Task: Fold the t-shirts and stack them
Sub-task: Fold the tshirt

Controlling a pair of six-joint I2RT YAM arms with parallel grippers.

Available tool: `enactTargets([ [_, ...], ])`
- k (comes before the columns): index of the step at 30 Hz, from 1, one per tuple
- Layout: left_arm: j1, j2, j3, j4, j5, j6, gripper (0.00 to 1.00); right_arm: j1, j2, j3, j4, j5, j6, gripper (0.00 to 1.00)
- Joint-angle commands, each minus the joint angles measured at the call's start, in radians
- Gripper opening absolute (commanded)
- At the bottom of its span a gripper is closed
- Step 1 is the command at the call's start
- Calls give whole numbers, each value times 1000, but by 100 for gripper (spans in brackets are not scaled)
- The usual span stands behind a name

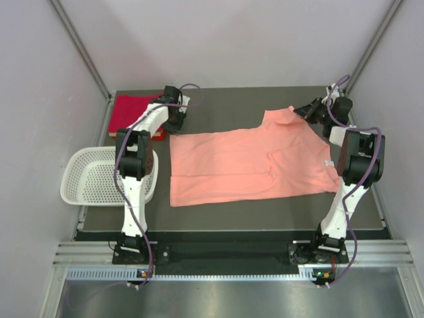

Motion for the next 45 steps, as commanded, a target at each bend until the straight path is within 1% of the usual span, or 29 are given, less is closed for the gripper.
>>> enactTargets([
  [1,6,-5,28,-18,5,19,40,-4,-52,23,33,-23,-33,0],
  [3,9,0,30,-24,13,20,35,-4,-49,22,32,-25,-33,0],
  [5,11,0,31,-26,16,16,34,-4,-51,22,32,-26,-33,0],
  [7,12,-5,31,-27,39,14,31,-4,-51,23,30,-25,-38,0],
  [8,12,-6,31,-26,45,13,27,-4,-51,25,30,-26,-39,0],
  [9,12,-6,31,-26,45,10,16,-3,-49,27,26,-25,-39,0],
  [11,12,-6,33,-29,45,10,3,-4,-47,34,18,-26,-42,0],
  [12,12,-6,34,-38,45,8,0,-6,-49,36,14,-26,-45,0],
  [22,11,-92,17,-43,30,-22,0,-7,-75,54,-23,-26,-55,0],
  [23,12,-107,16,-43,22,-29,12,-7,-78,54,-23,-26,-55,0],
  [24,11,-114,16,-41,24,-33,19,-9,-81,54,-25,-26,-55,0],
  [25,11,-118,19,-43,21,-38,23,-9,-81,56,-26,-29,-56,0],
  [27,11,-131,16,-34,15,-42,25,-9,-83,57,-39,-28,-61,0],
  [30,11,-131,8,-32,-1,-43,27,-9,-87,56,-45,-29,-70,0],
  [35,11,-95,14,-47,-24,-27,27,-7,-86,56,-49,-29,-75,0],
  [40,12,-62,16,-49,4,-16,26,-10,-90,65,-75,-29,-93,0],
  [45,12,-23,40,-63,16,-4,29,-18,-92,77,-111,-17,-122,0],
])
